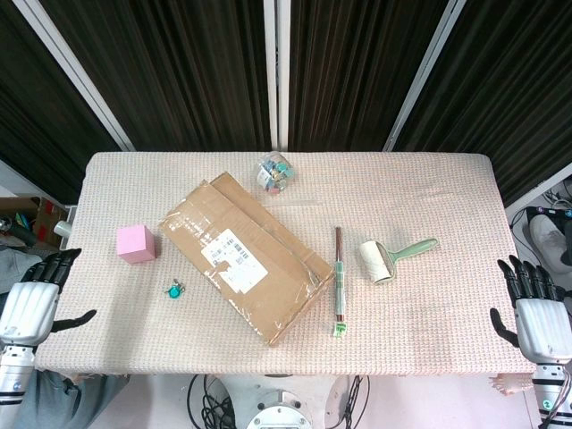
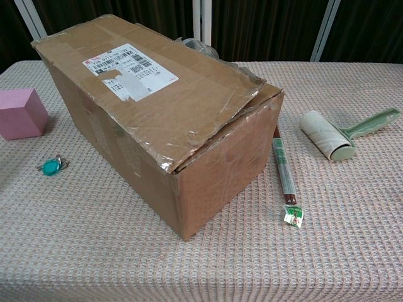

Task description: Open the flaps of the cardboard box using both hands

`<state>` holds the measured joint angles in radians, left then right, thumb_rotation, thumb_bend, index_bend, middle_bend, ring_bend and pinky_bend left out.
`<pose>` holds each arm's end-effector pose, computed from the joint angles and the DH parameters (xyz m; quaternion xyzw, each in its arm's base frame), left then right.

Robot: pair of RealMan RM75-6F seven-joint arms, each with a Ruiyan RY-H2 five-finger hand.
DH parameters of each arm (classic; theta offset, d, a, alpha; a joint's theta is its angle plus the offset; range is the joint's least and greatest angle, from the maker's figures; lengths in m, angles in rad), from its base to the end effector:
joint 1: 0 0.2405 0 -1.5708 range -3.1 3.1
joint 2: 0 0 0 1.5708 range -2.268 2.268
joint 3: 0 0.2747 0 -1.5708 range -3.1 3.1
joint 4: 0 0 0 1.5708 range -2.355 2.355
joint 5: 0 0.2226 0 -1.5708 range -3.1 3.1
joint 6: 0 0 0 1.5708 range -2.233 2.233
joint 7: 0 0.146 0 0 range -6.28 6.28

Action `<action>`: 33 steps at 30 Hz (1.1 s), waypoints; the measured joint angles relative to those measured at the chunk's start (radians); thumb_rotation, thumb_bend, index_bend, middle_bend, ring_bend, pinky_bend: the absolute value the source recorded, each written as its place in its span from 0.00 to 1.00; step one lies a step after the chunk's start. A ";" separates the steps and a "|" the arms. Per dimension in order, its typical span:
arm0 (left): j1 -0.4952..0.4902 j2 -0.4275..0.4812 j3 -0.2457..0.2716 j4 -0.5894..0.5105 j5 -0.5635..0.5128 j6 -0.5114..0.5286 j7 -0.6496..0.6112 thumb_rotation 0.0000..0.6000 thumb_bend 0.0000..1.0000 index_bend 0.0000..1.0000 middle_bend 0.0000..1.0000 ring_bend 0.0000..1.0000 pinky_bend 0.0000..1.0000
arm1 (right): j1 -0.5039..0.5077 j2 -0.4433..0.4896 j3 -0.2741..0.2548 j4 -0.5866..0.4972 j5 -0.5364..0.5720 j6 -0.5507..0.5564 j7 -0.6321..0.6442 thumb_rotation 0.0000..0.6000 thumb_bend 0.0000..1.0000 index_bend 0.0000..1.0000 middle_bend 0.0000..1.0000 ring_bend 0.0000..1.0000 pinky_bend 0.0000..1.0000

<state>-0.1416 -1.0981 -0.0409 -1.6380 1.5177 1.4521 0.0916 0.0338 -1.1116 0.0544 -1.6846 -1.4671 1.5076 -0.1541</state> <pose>-0.3183 0.2014 0.1536 -0.6345 -0.3512 -0.3717 0.5796 -0.3298 -0.1686 0.1566 0.5882 -0.3768 0.3485 0.6250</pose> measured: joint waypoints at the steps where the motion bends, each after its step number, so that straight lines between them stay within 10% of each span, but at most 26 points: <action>1: -0.001 -0.001 0.001 0.006 0.000 -0.002 -0.006 0.83 0.00 0.09 0.12 0.13 0.23 | 0.001 -0.003 0.005 0.000 0.002 0.002 0.000 1.00 0.32 0.00 0.00 0.00 0.00; 21: 0.002 0.008 -0.002 0.032 -0.004 0.004 -0.034 0.83 0.00 0.07 0.12 0.13 0.23 | 0.042 0.006 0.023 -0.036 -0.032 -0.021 -0.052 1.00 0.32 0.00 0.00 0.00 0.00; 33: -0.014 -0.009 -0.006 0.035 -0.010 -0.020 -0.034 0.85 0.00 0.07 0.12 0.13 0.23 | 0.309 0.030 0.157 -0.257 -0.032 -0.258 -0.323 1.00 0.32 0.00 0.00 0.00 0.00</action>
<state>-0.1553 -1.1074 -0.0466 -1.6029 1.5073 1.4322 0.0579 0.3429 -1.0820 0.2115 -1.9412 -1.4989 1.2498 -0.4770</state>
